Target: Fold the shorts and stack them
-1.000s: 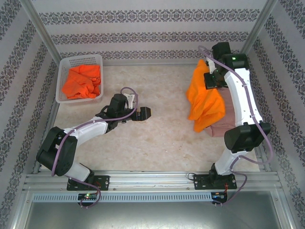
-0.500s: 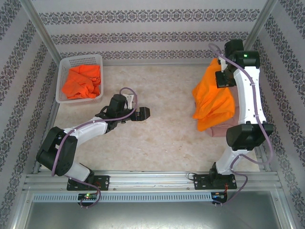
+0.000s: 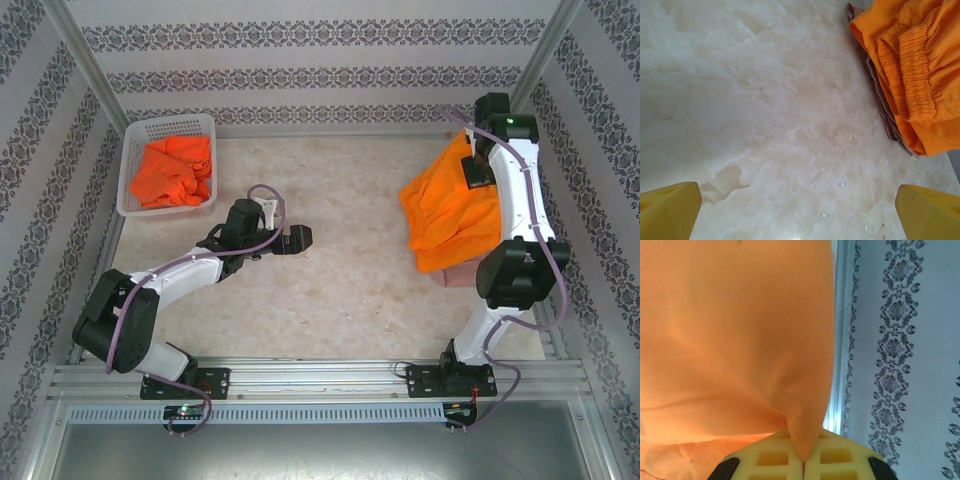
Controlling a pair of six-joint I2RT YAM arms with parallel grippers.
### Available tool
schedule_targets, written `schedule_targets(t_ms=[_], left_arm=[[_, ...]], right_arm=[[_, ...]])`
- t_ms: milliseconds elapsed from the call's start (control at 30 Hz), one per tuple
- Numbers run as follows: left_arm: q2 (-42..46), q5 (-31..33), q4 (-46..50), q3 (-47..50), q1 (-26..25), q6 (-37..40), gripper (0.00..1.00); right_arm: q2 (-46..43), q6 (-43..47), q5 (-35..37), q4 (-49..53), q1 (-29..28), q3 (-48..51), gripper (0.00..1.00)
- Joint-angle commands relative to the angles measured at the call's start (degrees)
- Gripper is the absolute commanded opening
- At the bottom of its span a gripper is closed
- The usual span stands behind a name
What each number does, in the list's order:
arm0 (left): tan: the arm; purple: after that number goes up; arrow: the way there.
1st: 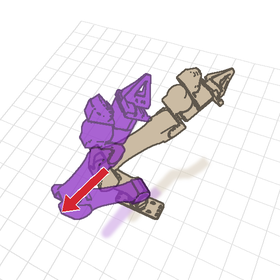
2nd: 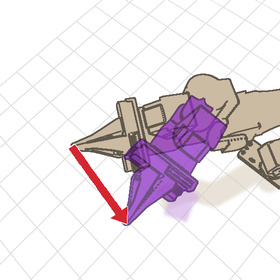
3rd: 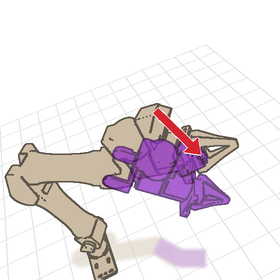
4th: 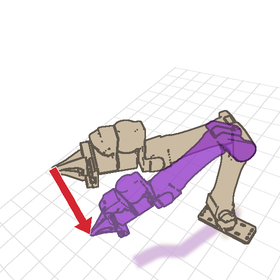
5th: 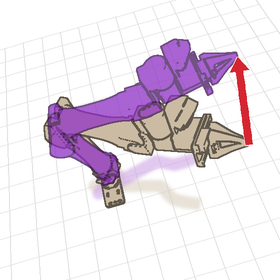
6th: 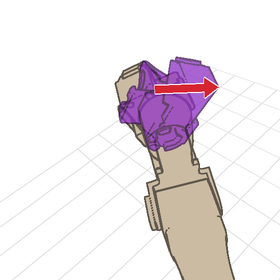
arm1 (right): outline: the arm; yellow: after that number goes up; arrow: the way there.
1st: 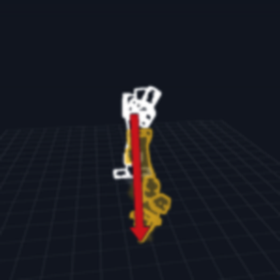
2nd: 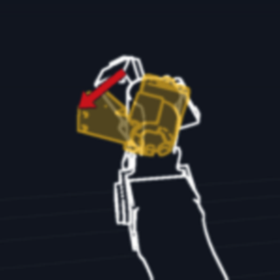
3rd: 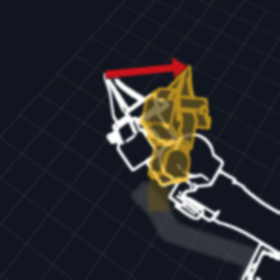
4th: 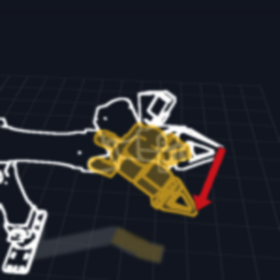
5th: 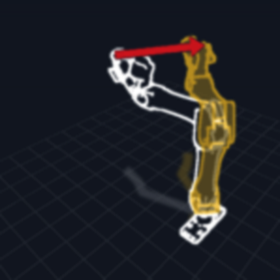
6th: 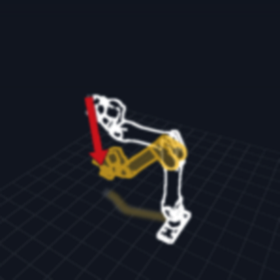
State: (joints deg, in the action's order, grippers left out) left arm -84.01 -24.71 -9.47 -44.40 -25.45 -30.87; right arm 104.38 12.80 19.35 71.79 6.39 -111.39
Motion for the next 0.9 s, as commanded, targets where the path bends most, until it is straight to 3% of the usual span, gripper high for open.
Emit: schedule_targets(t_ms=[0,100,233,300,400,533,700,867], left_arm=[[2.26,1.46,0.04,0.97,0.76,1.03,1.00],[4.19,2.80,0.45,1.88,1.26,1.07,1.00],[9.77,8.34,7.27,0.62,1.45,4.88,1.00],[13.94,12.72,10.92,0.13,1.96,6.49,1.00],[19.94,17.72,14.47,-0.20,3.57,7.58,1.00],[24.82,25.00,21.02,-3.84,7.41,8.10,1.00],[25.19,33.64,27.90,-11.64,14.90,8.80,1.00],[18.03,28.72,29.77,-20.10,26.62,7.28,1.00]], right_arm=[[-0.30,2.34,5.21,-4.45,2.22,2.76,0.08],[0.20,2.10,9.68,-6.97,3.74,4.51,0.23],[-1.75,1.01,19.15,-12.38,4.15,6.76,0.53],[-6.12,-1.86,14.08,-16.11,4.15,9.37,0.73],[-14.64,-7.56,-2.89,-22.68,4.15,15.63,0.95],[-22.97,-15.19,-24.53,-30.61,4.15,24.76,0.98],[-27.52,-22.47,-41.98,-36.65,4.15,33.57,0.98],[-32.57,-29.21,-51.76,-46.74,4.15,44.88,0.98]])
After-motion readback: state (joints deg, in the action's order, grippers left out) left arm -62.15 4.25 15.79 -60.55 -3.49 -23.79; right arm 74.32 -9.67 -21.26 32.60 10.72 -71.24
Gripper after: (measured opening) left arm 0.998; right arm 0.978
